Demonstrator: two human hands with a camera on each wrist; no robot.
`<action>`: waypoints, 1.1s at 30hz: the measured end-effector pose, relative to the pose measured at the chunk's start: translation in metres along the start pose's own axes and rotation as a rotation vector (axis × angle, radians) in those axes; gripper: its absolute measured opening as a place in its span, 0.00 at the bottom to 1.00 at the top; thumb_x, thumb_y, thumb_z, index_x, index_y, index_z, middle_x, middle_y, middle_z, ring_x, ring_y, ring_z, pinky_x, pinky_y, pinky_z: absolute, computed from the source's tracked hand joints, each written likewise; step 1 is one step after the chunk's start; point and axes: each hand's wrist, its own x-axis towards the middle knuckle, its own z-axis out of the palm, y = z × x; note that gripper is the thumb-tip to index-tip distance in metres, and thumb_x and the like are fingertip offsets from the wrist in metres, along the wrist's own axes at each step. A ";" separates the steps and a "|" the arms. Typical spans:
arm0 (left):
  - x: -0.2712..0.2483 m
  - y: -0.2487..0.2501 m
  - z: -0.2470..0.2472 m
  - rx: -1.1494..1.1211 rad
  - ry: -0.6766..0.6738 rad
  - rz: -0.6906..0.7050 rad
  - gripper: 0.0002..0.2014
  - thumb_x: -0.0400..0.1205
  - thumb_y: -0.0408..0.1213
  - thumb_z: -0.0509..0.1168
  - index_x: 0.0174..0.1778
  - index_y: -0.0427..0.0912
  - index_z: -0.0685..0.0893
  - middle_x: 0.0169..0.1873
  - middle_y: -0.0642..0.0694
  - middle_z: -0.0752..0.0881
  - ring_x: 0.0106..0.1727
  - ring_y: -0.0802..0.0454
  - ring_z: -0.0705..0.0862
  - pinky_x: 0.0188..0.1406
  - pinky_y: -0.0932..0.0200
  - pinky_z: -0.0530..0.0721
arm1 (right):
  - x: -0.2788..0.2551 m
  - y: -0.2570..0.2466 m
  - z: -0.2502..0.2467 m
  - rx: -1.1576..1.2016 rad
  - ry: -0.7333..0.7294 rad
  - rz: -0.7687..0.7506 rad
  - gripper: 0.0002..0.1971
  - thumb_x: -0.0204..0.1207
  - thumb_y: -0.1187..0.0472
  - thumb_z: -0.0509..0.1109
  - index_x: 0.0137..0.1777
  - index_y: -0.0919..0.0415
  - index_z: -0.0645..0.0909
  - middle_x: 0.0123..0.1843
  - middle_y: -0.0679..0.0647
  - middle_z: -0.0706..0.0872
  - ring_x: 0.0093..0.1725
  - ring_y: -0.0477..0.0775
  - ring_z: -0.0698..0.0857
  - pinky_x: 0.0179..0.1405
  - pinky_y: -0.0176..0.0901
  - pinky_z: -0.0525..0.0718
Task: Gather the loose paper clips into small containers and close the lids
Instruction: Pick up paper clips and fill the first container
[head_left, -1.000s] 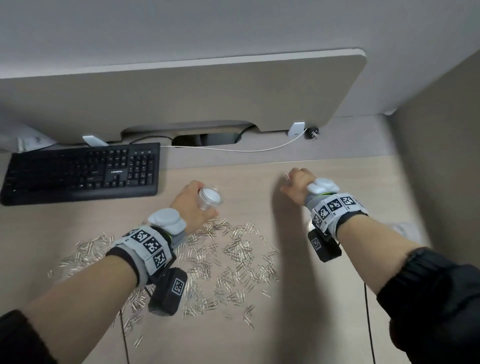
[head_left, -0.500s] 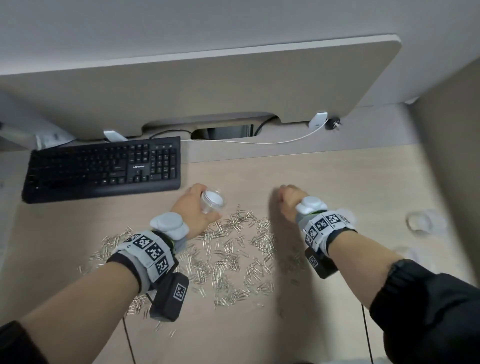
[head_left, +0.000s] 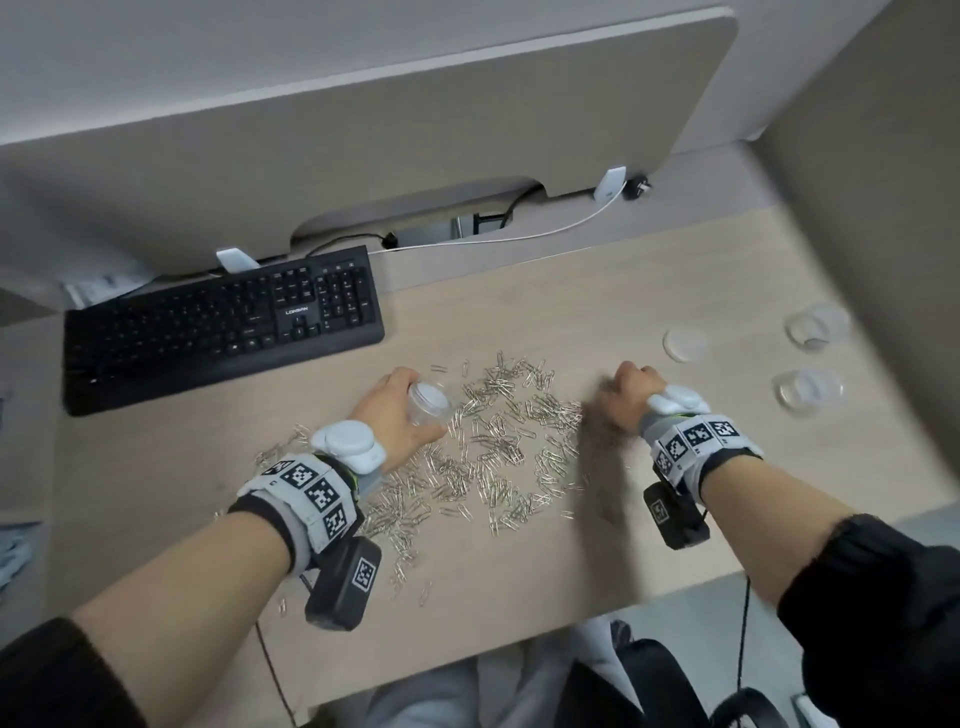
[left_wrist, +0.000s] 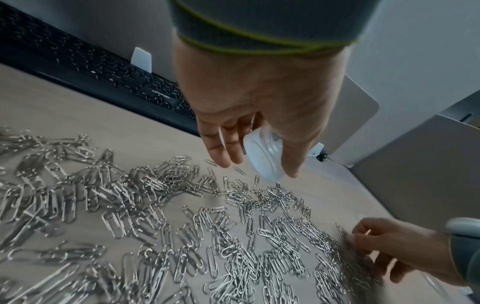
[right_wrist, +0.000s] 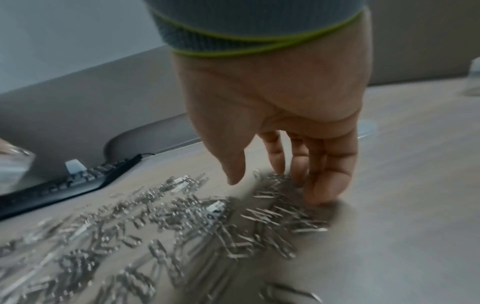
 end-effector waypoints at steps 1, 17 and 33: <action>-0.002 -0.002 0.000 0.002 -0.006 0.003 0.36 0.70 0.49 0.79 0.70 0.44 0.72 0.59 0.45 0.83 0.54 0.47 0.82 0.56 0.51 0.83 | -0.003 0.004 0.003 -0.020 -0.016 0.063 0.25 0.80 0.39 0.59 0.66 0.59 0.70 0.62 0.59 0.77 0.56 0.64 0.84 0.49 0.52 0.78; -0.034 -0.044 0.000 -0.016 -0.016 -0.035 0.37 0.71 0.53 0.77 0.73 0.46 0.70 0.61 0.47 0.83 0.54 0.49 0.84 0.55 0.52 0.84 | -0.030 -0.118 0.048 -0.083 -0.113 -0.198 0.32 0.76 0.48 0.73 0.73 0.61 0.65 0.67 0.65 0.74 0.59 0.66 0.83 0.58 0.58 0.85; -0.026 -0.030 -0.001 -0.079 -0.031 -0.029 0.34 0.71 0.47 0.78 0.70 0.48 0.69 0.54 0.46 0.85 0.46 0.45 0.85 0.45 0.55 0.82 | -0.054 -0.123 -0.010 0.770 -0.260 -0.203 0.02 0.77 0.70 0.71 0.45 0.64 0.81 0.39 0.59 0.87 0.29 0.57 0.88 0.38 0.55 0.92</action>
